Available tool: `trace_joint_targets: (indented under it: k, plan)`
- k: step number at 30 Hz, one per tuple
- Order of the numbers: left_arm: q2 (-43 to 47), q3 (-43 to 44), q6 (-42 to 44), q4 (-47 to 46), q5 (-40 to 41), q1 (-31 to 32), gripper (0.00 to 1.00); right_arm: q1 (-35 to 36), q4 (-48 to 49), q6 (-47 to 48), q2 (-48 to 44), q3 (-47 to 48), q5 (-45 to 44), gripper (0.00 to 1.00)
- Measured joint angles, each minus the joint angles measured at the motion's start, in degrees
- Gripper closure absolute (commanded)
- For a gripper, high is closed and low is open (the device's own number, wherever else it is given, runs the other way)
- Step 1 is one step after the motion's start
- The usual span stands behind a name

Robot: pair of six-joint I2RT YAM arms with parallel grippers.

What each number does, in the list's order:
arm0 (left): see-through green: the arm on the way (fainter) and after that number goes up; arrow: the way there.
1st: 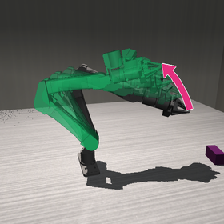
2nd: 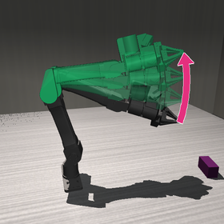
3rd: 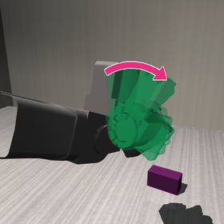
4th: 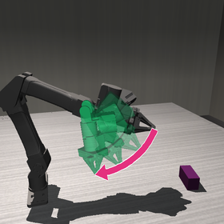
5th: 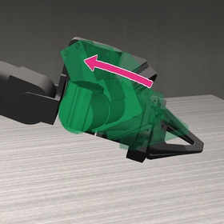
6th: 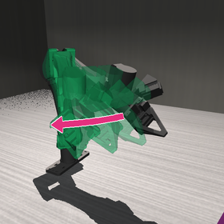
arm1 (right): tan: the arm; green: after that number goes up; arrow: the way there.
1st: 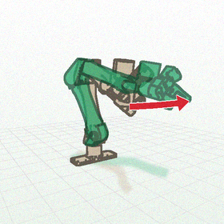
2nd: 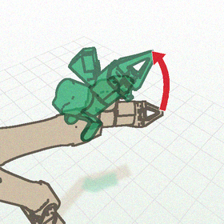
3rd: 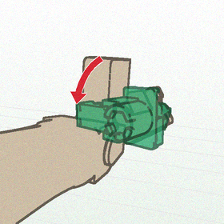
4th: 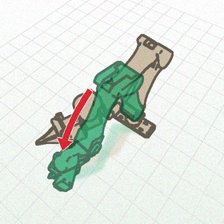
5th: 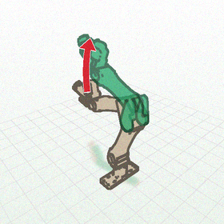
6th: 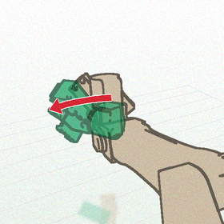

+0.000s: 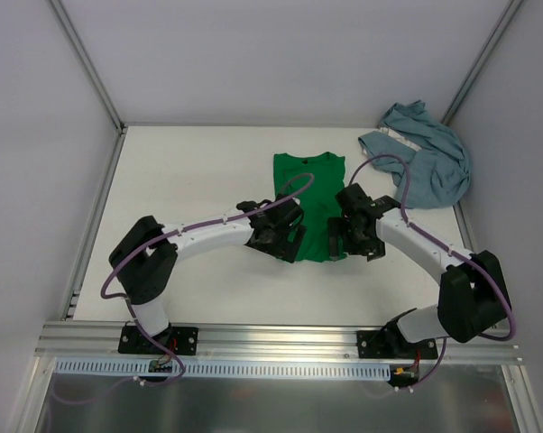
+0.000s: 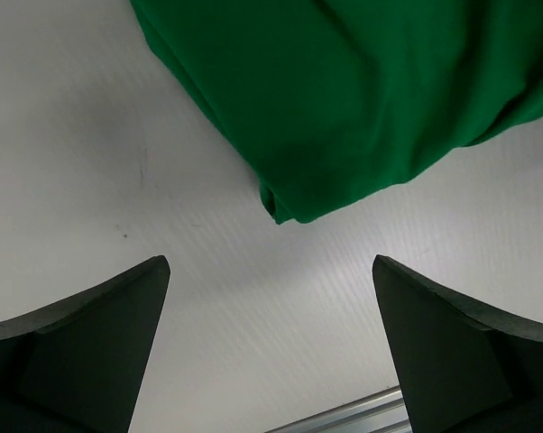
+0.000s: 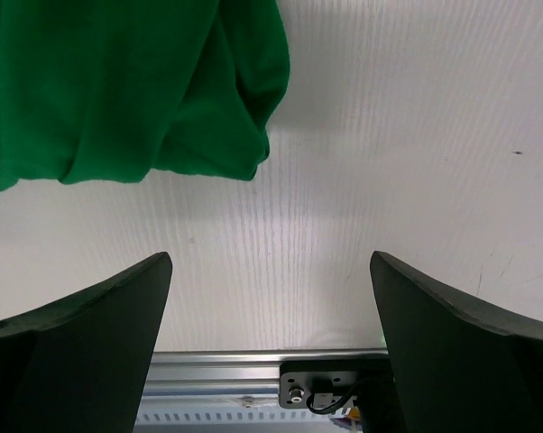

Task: Fold and stack the t-shirts
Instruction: Grab one side of the 2/3 rectangular tshirt with both arms

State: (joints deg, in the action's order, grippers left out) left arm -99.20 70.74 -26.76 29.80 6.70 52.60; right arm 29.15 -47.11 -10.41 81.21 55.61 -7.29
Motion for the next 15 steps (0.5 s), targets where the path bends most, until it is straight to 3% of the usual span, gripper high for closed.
trace_joint_targets:
  k: [15]
  plan:
    - [-3.5,1.0,-4.7,4.8,7.3,1.1,0.01,0.0,5.8,0.0,4.1,0.0,-1.0,0.06]
